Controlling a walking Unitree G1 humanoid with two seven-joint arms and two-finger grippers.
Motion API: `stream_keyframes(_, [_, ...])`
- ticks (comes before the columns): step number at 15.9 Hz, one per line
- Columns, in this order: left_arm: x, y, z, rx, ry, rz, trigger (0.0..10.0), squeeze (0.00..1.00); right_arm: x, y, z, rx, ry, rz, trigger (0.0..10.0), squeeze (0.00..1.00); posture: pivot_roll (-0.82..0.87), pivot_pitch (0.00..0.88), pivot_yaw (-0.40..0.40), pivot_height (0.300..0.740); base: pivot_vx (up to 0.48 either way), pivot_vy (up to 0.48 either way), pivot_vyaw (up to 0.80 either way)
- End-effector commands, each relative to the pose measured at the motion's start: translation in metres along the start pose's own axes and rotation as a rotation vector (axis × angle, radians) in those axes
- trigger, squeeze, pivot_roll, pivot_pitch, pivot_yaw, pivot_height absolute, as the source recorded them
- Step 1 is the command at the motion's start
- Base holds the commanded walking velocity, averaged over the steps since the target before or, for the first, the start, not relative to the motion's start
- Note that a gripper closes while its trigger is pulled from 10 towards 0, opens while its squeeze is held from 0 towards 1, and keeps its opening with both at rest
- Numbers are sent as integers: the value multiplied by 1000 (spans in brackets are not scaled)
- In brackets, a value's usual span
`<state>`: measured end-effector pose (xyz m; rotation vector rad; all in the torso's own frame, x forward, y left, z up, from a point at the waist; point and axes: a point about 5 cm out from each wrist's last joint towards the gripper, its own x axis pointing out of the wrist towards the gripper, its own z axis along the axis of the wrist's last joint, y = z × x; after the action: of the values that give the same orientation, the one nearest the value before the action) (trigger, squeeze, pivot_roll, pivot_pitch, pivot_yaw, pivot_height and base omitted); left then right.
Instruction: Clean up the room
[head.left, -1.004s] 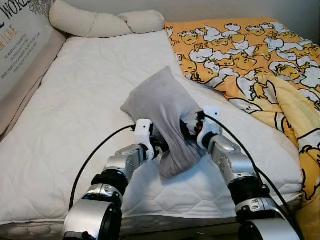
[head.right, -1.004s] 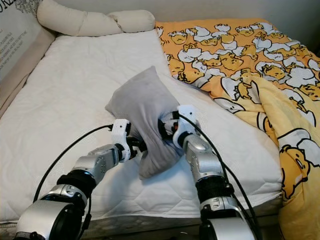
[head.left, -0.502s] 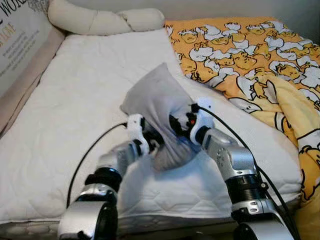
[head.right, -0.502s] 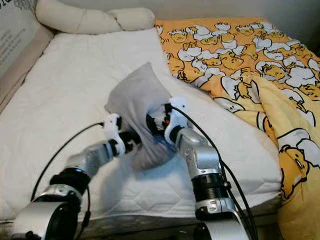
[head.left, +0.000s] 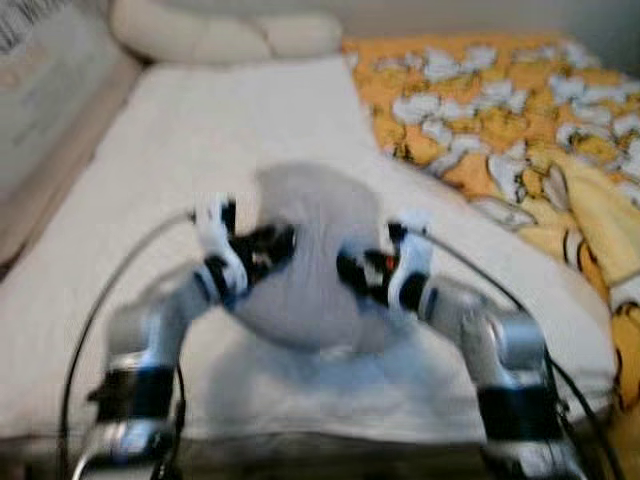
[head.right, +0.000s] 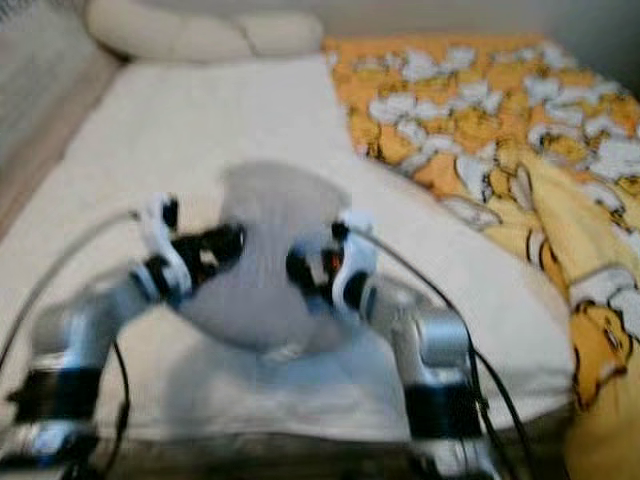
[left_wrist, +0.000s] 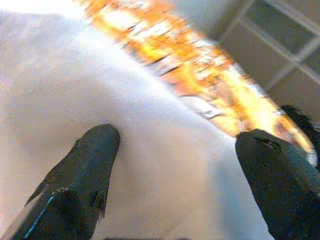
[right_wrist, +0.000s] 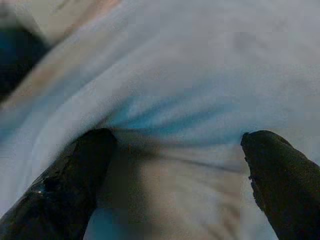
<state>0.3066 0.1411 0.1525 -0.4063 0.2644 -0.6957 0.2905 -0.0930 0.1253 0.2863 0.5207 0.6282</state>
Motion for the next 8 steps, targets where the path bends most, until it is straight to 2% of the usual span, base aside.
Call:
stream_keyframes(1, [-3, -16, -6, 19, 58, -78, 10000, 0, -8, 6, 1, -32, 9, 50, 10000, 0, -100, 0, 35, 740, 0, 0, 0])
stream_keyframes(2, [-12, -16, -12, 52, 105, -59, 10000, 0, -19, -5, -6, -46, 33, 18, 10000, 0, -107, 0, 38, 740, 0, 0, 0])
stream_keyframes(4, [-29, -4, -31, 34, 171, 63, 10000, 0, -42, -41, -32, -83, 122, -111, 10000, 0, -109, 0, 43, 740, 0, 0, 0])
stream_keyframes(5, [-35, 2, -36, 61, 189, 105, 10000, 0, -49, -50, -37, -80, 132, -147, 10000, 0, -108, 0, 44, 740, 0, 0, 0])
stream_keyframes(6, [-43, 14, -34, 188, 157, 213, 10000, 1000, -58, -66, -36, -56, 99, -229, 10000, 337, -106, 0, 44, 740, 0, 0, 0])
stream_keyframes(7, [-46, 23, -27, 223, 111, 283, 10000, 1000, -60, -73, -31, -59, 46, -274, 10000, 1000, -104, 0, 46, 740, 0, 0, 0])
stream_keyframes(8, [-47, 29, -19, 209, 64, 296, 10000, 1000, -60, -77, -23, -35, -26, -301, 10000, 1000, -103, 0, 46, 740, 0, 0, 0])
